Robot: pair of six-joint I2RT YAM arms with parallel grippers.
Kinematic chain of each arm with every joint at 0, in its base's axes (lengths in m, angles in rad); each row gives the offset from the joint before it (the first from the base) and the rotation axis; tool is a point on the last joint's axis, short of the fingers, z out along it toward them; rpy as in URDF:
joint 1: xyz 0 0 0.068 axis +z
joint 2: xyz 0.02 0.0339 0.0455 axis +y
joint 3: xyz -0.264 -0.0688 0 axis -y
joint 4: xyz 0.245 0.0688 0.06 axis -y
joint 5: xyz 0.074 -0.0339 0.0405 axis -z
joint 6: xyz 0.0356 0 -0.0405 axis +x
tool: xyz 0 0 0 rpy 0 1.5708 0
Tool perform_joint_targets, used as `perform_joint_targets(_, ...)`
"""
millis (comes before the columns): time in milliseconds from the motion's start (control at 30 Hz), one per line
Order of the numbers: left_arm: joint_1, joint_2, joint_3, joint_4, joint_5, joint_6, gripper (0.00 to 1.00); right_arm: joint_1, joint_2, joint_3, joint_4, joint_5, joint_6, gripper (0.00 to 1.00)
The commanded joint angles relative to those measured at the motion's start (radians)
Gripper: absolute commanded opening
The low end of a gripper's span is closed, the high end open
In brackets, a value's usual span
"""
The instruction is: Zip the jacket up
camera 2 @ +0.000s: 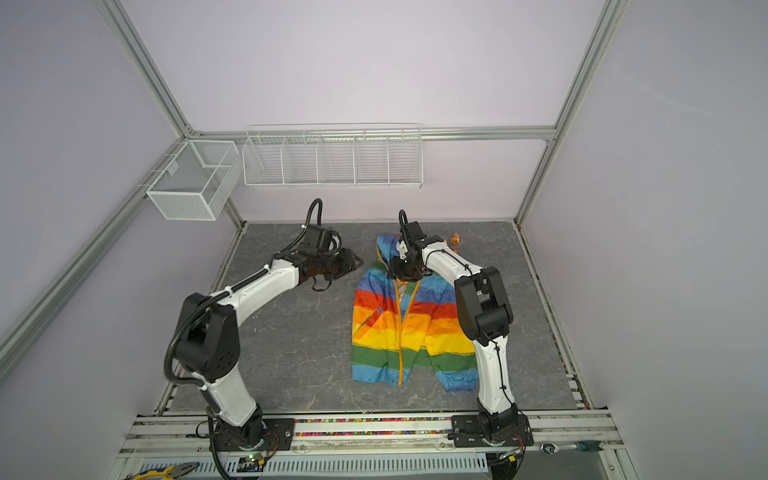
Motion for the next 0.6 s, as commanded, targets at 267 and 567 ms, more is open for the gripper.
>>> perform_joint_targets(267,0.004,0.35,0.34,-0.014,0.057,0.027,0.5,0.008,0.02,-0.045,0.033,-0.003,-0.002,0.31)
perform_joint_targets(567,0.004,0.466,0.46,0.013,0.086,0.013,0.5,0.007,-0.025,-0.096,0.059,-0.016,0.01,0.18)
